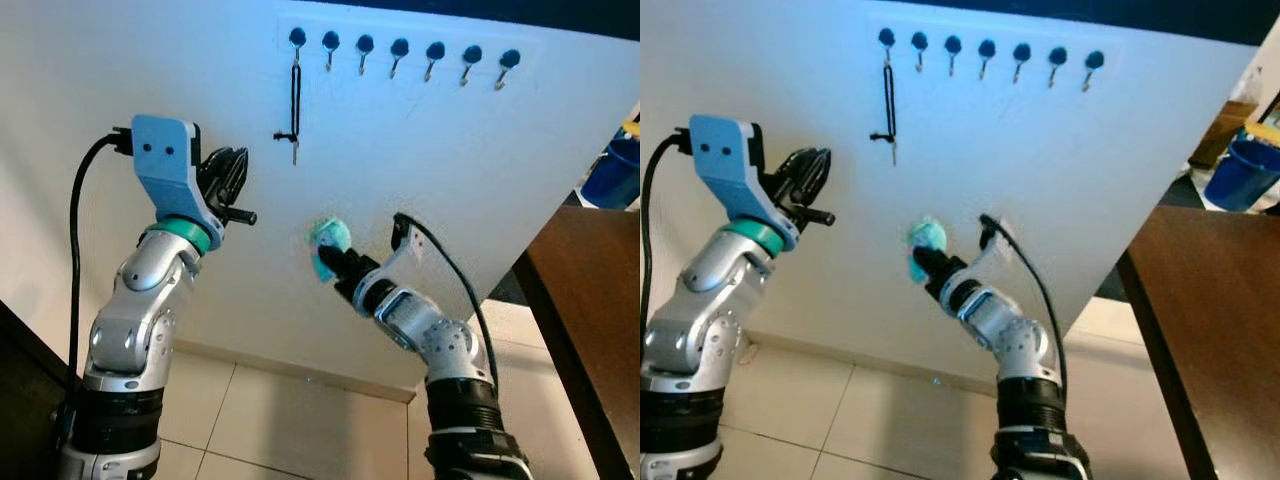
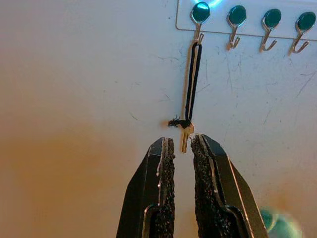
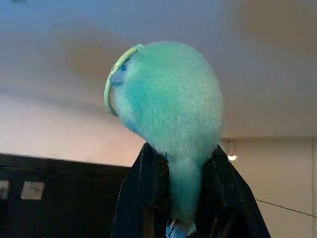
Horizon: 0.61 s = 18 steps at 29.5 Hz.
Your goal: Hang keys on a hook
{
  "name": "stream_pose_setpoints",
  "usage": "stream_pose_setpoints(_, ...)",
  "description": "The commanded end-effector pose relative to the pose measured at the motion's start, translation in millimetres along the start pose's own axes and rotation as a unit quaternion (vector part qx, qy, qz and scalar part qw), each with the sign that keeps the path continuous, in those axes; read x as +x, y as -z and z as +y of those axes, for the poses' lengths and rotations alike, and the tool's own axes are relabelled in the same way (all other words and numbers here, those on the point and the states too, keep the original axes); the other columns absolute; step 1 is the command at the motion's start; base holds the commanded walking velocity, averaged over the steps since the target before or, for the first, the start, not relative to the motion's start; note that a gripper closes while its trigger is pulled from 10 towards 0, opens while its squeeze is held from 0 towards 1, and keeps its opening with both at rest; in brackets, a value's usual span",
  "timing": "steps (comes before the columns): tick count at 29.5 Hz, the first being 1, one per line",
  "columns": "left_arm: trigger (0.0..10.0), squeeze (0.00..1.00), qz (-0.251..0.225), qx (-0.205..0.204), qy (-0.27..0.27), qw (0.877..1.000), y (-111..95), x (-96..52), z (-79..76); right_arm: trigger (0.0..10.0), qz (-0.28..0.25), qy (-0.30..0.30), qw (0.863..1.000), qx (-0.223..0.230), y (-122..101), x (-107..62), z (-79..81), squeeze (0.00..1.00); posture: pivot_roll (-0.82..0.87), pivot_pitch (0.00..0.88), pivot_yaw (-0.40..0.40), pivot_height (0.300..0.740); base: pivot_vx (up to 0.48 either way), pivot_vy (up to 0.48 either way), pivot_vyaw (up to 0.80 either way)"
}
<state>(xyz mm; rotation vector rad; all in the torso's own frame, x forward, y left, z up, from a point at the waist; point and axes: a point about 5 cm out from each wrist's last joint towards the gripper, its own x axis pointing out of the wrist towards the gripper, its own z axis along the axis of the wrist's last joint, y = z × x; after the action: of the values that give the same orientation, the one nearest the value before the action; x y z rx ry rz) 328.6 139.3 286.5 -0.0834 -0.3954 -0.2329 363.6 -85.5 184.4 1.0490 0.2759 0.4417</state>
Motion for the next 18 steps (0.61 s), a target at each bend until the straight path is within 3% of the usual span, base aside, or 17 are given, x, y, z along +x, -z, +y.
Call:
stream_pose_setpoints(1, 10.0, 0.00, -0.001, 0.003, -0.001, 1.000, 0.8, -1.5, 0.0, 10.0, -0.068, -0.089, 0.992, 0.060, -13.6, 0.3, 25.4, 0.00, 0.07, 0.077, 0.085, 0.740, 0.000, 0.000, 0.00)
stream_pose_setpoints(8, 10.0, 0.00, 0.000, 0.002, 0.001, 1.000, 1.3, -0.9, -1.1, 10.0, -0.103, -0.107, 0.984, 0.096, -24.5, 7.6, 32.2, 0.00, 0.06, 0.072, 0.088, 0.740, 0.000, 0.000, 0.00)
stream_pose_setpoints(10, 10.0, 0.00, -0.001, 0.002, 0.001, 1.000, 1.1, -0.5, -1.5, 10.0, -0.113, -0.123, 0.983, 0.082, -28.0, 10.6, 40.4, 0.00, 0.06, 0.072, 0.088, 0.740, 0.000, 0.000, 0.00)
stream_pose_setpoints(11, 10.0, 0.00, -0.001, 0.001, 0.001, 1.000, 0.9, -0.2, -1.7, 10.0, -0.128, -0.132, 0.983, 0.009, -32.0, 14.2, 53.6, 0.00, 0.06, 0.072, 0.088, 0.740, 0.000, 0.000, 0.00)
stream_pose_setpoints(12, 10.0, 0.00, -0.001, 0.001, 0.001, 1.000, 0.9, -0.2, -1.7, 10.0, -0.128, -0.132, 0.983, 0.009, -32.0, 14.2, 53.6, 0.00, 0.06, 0.072, 0.088, 0.740, 0.000, 0.000, 0.00)
stream_pose_setpoints(13, 10.0, 0.00, -0.001, 0.001, 0.002, 1.000, 1.1, -0.6, -2.3, 10.0, -0.135, -0.144, 0.980, -0.024, -37.0, 21.5, 66.1, 0.00, 0.07, 0.075, 0.087, 0.740, 0.000, 0.000, 0.00)
stream_pose_setpoints(15, 10.0, 0.00, -0.001, 0.001, 0.002, 1.000, 1.1, -0.6, -2.3, 10.0, -0.135, -0.144, 0.980, -0.024, -37.0, 21.5, 66.1, 0.00, 0.07, 0.075, 0.087, 0.740, 0.000, 0.000, 0.00)
stream_pose_setpoints(16, 10.0, 0.00, -0.001, 0.001, 0.002, 1.000, 1.2, -1.0, -2.9, 10.0, -0.139, -0.149, 0.978, -0.044, -40.1, 26.2, 73.7, 0.00, 0.07, 0.076, 0.086, 0.740, 0.000, 0.000, 0.00)
stream_pose_setpoints(18, 10.0, 0.00, -0.001, 0.001, 0.002, 1.000, 1.1, -1.5, -3.1, 10.0, -0.140, -0.158, 0.977, -0.035, -43.2, 31.6, 80.7, 0.00, 0.08, 0.078, 0.081, 0.740, 0.000, 0.000, 0.00)
